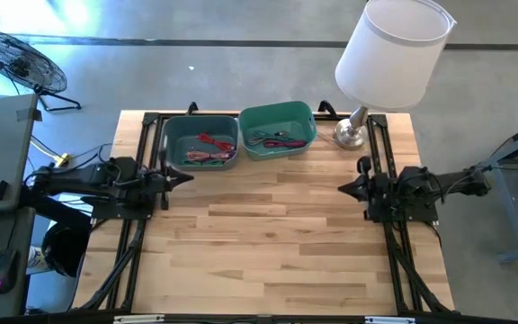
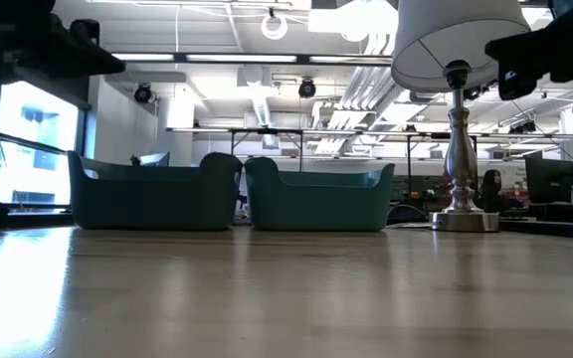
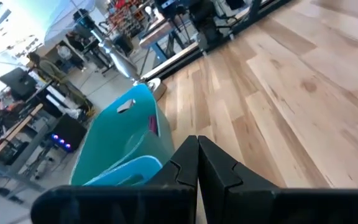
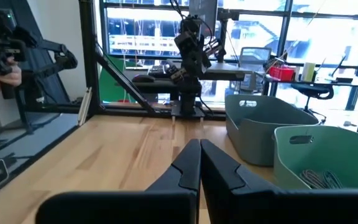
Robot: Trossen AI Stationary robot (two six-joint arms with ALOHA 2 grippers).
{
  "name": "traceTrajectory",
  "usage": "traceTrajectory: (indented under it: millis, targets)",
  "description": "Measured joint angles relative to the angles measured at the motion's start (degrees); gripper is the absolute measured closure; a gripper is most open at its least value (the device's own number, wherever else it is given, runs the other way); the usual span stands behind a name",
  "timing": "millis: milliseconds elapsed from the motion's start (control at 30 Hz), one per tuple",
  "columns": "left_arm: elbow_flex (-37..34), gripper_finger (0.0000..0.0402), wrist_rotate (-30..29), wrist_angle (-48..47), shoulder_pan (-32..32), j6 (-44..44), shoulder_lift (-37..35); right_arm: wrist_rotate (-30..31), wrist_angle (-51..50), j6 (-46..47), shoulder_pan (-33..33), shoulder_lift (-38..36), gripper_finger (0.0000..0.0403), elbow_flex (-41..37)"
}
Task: Pick & Place USB Port
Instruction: Return to Home Position
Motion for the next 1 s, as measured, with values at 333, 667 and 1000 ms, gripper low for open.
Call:
traceTrajectory:
  millis: [333,667,1000]
  targets:
    - [-4.7,0.0401,1.0,2.0,0.0,-0.1,-4.1,-0.2,2.2,-1.2,0.0,0.0,0.0403,-3.1]
    - [-6.0,0.0401,1.7,2.4,0.0,-0.4,-4.7,-0.4,0.2,-1.8,0.0,0.0,0.0403,-3.1]
    - [-6.0,0.0401,2.0,2.4,0.0,-0.7,-4.7,-2.1,0.3,-0.8,0.0,0.0,0.0403,-3.1]
